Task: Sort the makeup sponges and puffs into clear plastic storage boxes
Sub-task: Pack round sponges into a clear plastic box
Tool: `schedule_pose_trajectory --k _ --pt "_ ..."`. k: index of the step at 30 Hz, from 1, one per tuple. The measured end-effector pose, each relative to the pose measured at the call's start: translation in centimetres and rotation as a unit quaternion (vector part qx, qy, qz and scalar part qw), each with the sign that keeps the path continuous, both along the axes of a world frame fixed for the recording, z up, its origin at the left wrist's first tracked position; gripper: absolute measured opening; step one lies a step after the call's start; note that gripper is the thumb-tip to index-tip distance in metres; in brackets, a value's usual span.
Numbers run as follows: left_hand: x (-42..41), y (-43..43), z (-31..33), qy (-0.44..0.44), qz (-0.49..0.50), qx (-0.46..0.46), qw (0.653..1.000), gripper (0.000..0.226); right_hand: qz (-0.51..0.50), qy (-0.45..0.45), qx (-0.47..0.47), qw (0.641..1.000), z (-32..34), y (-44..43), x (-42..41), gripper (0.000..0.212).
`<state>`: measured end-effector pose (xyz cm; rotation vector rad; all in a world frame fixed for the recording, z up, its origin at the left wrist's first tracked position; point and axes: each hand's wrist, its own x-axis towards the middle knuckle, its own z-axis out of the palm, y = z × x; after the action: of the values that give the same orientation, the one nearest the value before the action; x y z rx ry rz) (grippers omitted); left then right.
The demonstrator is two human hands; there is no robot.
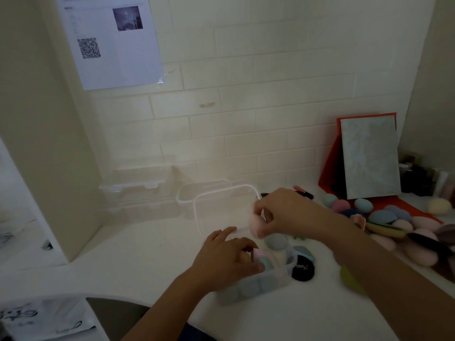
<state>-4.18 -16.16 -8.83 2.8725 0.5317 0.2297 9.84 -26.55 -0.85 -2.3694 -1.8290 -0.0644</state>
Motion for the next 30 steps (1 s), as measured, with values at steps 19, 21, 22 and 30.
schedule_pose_trajectory --k 19,21,22,30 --pt "-0.1 0.3 0.0 -0.040 -0.025 -0.034 0.998 0.031 -0.018 -0.018 -0.035 0.999 -5.2 2.8 0.0 0.019" --pt "-0.1 0.2 0.0 -0.046 -0.027 -0.044 0.998 0.029 -0.005 0.002 -0.040 0.999 -5.2 2.9 -0.1 0.018" --pt "-0.1 0.1 0.0 -0.045 -0.022 -0.044 0.998 0.030 0.001 0.014 -0.043 0.999 -5.2 2.8 0.0 0.017" --pt "0.6 -0.1 0.0 0.004 0.011 -0.008 1.000 0.042 0.026 0.089 -0.072 0.993 -4.5 1.9 0.2 0.021"
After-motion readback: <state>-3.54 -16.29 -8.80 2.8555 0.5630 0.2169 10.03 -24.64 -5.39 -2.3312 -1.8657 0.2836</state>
